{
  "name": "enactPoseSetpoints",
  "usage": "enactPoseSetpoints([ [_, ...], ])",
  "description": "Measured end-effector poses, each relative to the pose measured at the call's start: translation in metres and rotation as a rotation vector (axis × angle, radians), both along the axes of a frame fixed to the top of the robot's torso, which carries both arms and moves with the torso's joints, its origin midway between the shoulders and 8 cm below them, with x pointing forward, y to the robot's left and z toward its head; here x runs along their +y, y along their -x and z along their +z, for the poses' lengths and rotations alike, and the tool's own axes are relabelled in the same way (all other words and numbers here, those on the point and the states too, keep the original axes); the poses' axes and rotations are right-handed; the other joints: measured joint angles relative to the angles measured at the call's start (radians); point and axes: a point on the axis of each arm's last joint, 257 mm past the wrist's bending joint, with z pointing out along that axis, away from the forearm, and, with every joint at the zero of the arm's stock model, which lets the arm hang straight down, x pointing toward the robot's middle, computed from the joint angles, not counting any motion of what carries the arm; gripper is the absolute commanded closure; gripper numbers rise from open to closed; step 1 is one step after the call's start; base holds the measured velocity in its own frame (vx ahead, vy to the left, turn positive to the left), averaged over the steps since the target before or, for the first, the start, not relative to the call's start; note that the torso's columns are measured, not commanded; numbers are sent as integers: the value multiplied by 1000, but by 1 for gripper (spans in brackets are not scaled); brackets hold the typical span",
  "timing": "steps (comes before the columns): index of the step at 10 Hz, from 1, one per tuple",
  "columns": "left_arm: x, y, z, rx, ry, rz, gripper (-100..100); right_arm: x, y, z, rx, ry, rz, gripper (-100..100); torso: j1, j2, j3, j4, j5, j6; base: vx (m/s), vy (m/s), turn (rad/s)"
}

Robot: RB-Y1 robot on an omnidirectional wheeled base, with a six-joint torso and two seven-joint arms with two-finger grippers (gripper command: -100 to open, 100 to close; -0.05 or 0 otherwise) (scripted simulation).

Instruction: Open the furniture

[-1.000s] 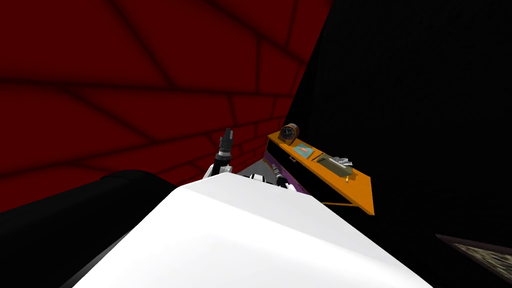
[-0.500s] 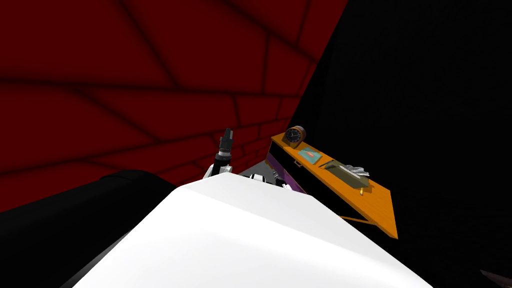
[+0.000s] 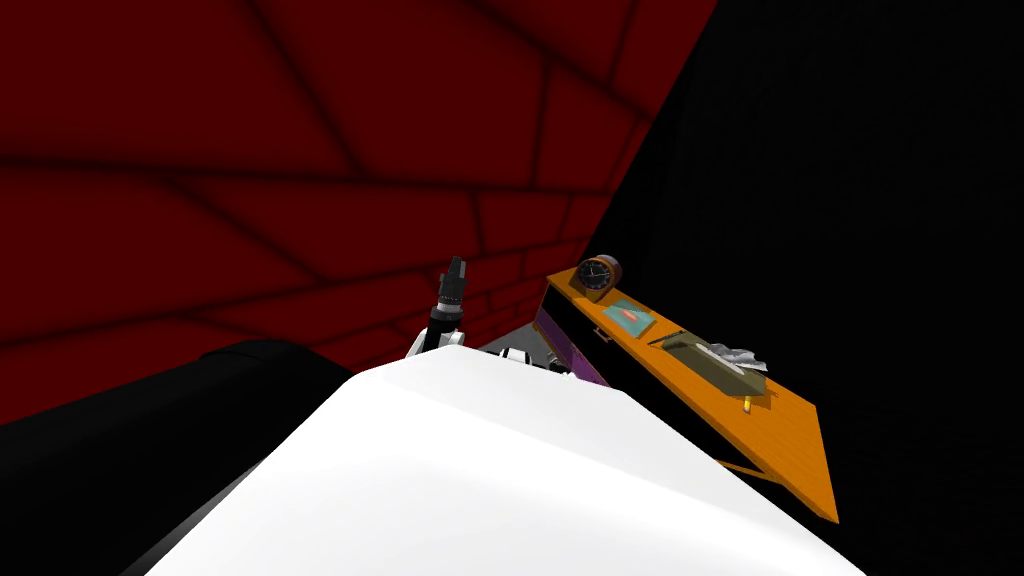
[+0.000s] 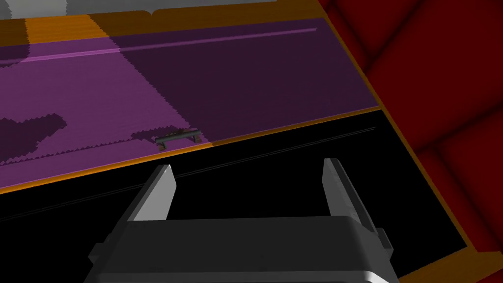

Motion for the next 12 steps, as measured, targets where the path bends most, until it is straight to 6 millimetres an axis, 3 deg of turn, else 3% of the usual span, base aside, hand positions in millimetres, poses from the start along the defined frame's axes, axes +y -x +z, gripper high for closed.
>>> enactPoseSetpoints([
  [6,0,0,0,0,0,0,0,-42,51,-42,171,211,-15,-100,0,0,1,0,0,-1,40,1,123],
  [12,0,0,0,0,0,0,0,-88,89,-54,290,397,-42,-100,0,-1,0,0,0,-1,23,-7,104],
])
